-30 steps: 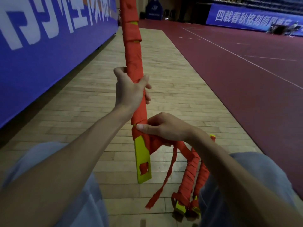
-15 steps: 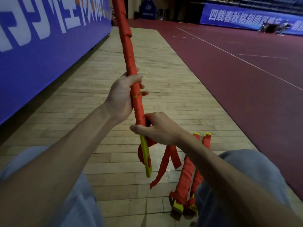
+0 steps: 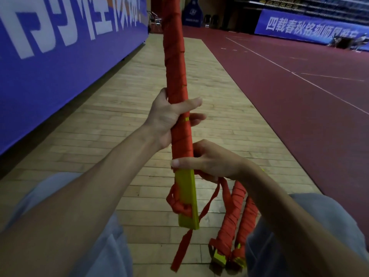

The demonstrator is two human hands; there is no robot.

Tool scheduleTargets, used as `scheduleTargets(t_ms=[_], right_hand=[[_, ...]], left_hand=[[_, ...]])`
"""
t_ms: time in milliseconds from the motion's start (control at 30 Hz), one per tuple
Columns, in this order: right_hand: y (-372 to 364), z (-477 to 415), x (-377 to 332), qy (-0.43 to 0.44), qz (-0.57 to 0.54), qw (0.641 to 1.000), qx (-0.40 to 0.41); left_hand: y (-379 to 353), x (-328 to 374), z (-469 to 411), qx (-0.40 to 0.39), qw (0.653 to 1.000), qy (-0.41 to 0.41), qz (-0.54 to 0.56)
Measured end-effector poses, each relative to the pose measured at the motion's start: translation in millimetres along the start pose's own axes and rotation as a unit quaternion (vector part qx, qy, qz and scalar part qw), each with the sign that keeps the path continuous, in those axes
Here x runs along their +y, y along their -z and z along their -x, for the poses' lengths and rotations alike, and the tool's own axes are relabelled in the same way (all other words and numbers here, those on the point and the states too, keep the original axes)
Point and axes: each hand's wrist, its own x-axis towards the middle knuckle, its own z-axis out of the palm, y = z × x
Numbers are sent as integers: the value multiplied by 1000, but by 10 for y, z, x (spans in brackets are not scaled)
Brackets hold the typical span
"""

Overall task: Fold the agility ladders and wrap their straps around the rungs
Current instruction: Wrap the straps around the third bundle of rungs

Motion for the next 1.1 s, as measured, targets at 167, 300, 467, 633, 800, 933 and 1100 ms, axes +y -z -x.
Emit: scheduleTargets(t_ms=[167,300,467,633,800,933,1100], right_hand=[[-45,-84,123,-44,130,989,60],[-176,-106,88,-87,209,970,92],[-245,-139,141,-131,274,940,157],[-164,-92,36,-81,66,985,139],[-92,9,-129,-4,-53,998,28],[-37,48,-159,24,-76,996,-50],[42,35,-73,14,-37,998,-58]], left_hand=[[18,-121,-62,91,989,-57,-103],[103,-238,-198,190,973,-77,-103],[125,-308,-285,194,981,-4,-32],[78,-150,-206,112,989,22,98],[59,20,-97,9,995,13,96],[19,14,-6,-43,988,18,147],[-14,32,-20,-4,992,38,119]])
